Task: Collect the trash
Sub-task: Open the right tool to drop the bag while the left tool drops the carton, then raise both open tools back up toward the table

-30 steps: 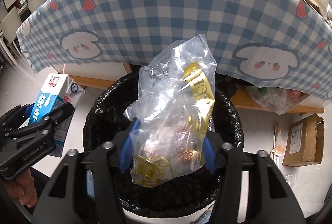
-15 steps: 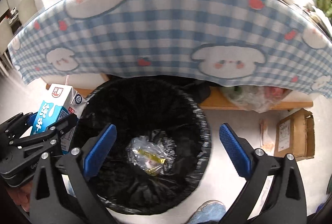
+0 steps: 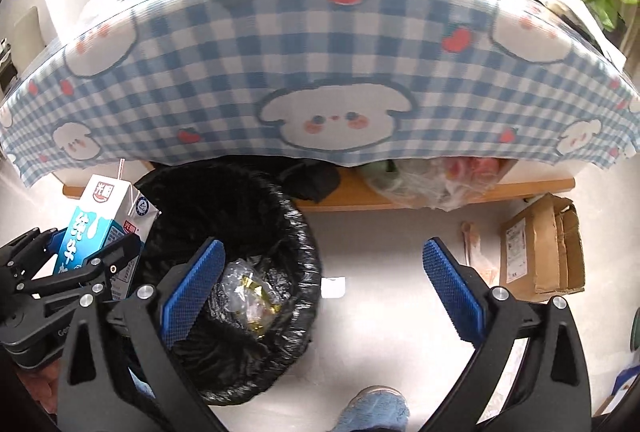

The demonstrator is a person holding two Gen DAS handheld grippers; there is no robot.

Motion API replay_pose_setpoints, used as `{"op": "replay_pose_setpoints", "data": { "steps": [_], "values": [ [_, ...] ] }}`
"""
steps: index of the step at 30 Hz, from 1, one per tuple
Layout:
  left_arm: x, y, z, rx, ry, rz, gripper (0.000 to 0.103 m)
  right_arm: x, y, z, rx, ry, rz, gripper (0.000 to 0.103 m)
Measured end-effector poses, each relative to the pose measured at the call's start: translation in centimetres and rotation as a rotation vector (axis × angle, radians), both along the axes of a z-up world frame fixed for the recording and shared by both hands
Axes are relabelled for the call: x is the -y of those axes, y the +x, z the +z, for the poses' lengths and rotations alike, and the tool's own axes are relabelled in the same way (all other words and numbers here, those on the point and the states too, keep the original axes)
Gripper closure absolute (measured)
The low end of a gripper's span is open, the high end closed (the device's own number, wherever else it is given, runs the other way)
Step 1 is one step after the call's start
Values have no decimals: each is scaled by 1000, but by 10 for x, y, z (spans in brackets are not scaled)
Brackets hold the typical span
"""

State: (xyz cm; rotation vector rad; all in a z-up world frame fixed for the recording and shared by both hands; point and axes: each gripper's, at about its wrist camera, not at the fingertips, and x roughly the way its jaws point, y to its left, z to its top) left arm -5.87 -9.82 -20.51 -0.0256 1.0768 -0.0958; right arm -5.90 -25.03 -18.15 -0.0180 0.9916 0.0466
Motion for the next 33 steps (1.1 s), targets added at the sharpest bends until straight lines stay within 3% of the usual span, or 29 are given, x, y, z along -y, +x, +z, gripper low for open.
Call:
{"op": "replay_pose_setpoints", "data": {
  "steps": [16, 23, 33],
  "values": [
    [31, 3, -14, -15, 19, -52, 41, 31, -14, -2, 2, 0, -53, 8],
    [33, 0, -10, 20, 41, -66, 18, 26, -10, 2, 12, -2, -47, 8],
    [22, -2, 7, 23, 39, -50, 6, 24, -10, 12, 31, 0, -47, 8]
  ]
}}
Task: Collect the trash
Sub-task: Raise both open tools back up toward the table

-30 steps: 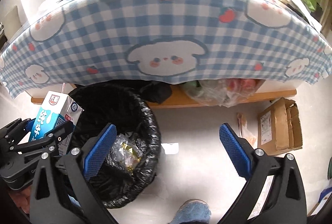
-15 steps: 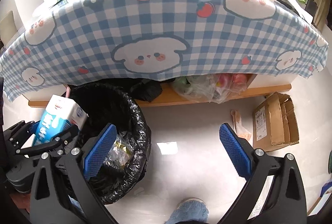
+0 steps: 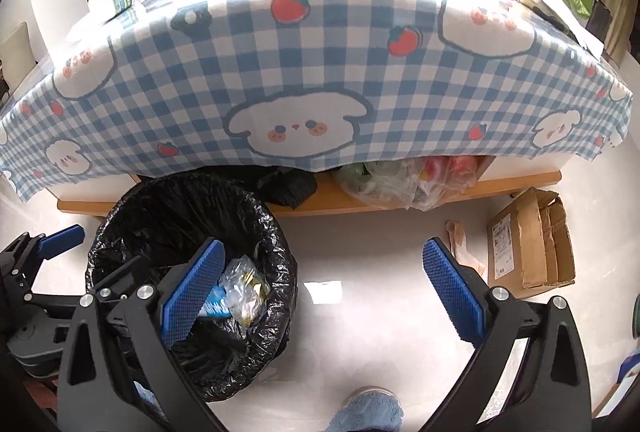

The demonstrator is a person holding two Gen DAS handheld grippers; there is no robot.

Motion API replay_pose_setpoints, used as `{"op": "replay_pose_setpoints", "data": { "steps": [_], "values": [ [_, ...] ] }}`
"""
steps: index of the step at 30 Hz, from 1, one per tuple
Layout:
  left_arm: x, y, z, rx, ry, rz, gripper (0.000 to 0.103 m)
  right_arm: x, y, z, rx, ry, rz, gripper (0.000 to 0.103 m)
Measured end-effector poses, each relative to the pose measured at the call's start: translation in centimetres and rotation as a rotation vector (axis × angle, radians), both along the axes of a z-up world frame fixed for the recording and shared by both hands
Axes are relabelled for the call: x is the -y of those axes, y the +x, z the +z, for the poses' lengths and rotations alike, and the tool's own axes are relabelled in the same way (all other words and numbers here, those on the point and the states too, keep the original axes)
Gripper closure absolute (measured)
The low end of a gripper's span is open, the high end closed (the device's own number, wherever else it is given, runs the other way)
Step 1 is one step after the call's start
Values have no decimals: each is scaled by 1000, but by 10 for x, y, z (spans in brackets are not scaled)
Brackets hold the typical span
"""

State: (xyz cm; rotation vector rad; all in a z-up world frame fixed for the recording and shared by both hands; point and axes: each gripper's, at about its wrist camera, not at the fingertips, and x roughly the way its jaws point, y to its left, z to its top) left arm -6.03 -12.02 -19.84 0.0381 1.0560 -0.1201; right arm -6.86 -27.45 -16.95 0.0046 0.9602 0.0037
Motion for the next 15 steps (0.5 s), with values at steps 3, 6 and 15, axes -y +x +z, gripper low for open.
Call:
{"op": "replay_pose_setpoints", "data": {
  "steps": [3, 6, 15],
  "values": [
    [-6, -2, 13, 12, 1, 5, 6, -1, -1, 9, 13, -1, 5, 8],
    [-8, -4, 29, 23, 9, 8, 6, -3, -2, 21, 29, -8, 7, 8],
    [-17, -6, 71, 54, 0, 35, 6, -9, -7, 64, 96, -30, 40, 8]
  ]
}}
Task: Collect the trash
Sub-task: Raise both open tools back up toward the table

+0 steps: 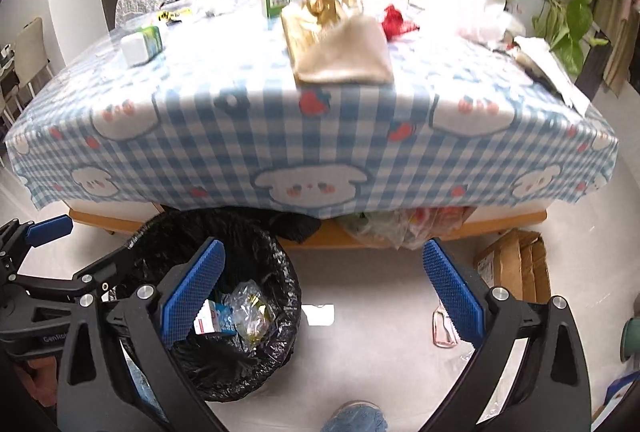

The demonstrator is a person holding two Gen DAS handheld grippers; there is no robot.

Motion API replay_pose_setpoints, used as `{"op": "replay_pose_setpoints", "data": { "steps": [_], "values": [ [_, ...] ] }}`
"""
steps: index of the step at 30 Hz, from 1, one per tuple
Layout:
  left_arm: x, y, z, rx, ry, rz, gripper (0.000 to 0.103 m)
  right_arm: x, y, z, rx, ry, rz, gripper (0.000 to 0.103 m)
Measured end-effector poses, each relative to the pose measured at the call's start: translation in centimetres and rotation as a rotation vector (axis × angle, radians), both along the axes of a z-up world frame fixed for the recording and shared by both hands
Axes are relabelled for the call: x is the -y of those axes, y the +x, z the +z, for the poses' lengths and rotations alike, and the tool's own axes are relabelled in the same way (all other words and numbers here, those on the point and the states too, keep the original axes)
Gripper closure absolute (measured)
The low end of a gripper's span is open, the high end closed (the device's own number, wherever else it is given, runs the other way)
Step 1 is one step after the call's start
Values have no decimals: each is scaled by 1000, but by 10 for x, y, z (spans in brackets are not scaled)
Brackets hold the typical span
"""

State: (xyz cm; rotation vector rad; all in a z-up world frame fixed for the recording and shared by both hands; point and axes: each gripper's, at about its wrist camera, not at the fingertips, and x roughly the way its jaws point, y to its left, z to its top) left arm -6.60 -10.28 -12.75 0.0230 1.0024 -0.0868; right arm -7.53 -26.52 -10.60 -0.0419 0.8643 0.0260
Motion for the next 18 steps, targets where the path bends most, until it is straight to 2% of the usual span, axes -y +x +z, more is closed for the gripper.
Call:
{"op": "replay_pose_setpoints", "data": {
  "steps": [18],
  "values": [
    [-12, 18, 58, 71, 6, 35, 6, 7, 14, 56, 79, 2, -3, 8]
  ]
}}
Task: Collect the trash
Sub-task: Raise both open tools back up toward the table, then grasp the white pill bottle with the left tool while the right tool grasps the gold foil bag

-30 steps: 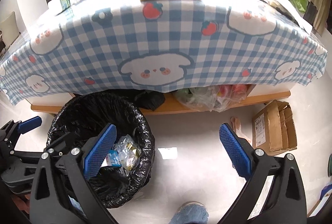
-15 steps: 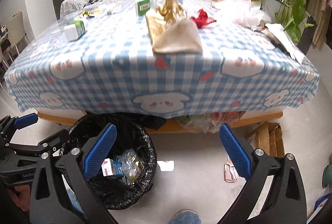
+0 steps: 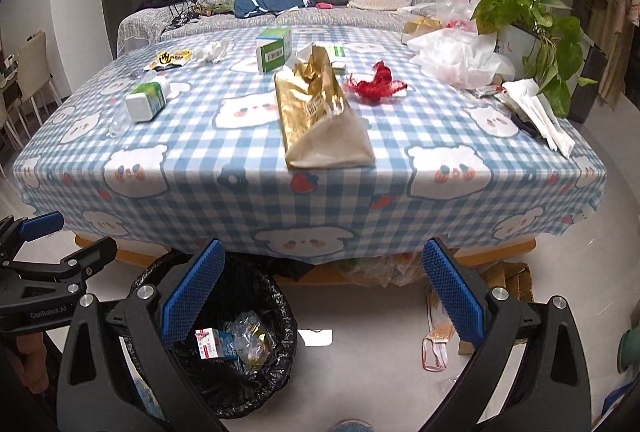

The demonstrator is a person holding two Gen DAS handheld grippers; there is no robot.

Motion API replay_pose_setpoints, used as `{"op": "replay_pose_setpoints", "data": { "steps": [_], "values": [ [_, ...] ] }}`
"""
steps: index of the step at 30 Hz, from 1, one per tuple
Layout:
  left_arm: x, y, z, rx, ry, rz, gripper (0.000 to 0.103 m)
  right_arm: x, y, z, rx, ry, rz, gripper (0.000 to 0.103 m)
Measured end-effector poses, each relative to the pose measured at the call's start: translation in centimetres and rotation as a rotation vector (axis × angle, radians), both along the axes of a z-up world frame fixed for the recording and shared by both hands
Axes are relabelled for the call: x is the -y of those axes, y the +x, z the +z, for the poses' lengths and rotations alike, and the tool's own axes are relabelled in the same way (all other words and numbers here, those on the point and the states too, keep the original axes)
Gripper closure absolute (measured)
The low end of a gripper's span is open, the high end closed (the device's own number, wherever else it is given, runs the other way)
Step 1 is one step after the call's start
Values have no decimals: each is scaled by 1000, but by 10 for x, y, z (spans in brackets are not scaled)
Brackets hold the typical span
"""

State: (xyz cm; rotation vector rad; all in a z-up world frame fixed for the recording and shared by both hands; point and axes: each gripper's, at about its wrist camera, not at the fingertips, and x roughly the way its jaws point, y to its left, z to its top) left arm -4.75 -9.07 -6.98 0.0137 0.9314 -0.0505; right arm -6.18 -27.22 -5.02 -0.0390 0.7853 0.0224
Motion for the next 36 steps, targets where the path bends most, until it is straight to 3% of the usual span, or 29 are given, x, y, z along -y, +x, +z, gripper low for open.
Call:
{"op": "replay_pose_setpoints", "data": {
  "steps": [10, 22, 32, 36],
  "values": [
    [-17, 28, 24, 20, 5, 36, 6, -2, 25, 33, 35, 17, 7, 8],
    [-37, 94, 59, 36, 9, 79, 6, -10, 95, 56, -1, -18, 17, 8],
    [-45, 159, 60, -22, -12, 80, 7, -18, 162, 54, -42, -42, 21, 8],
    [-44, 180, 58, -19, 25, 87, 8, -16, 176, 43, -55, -28, 9, 10]
  ]
}}
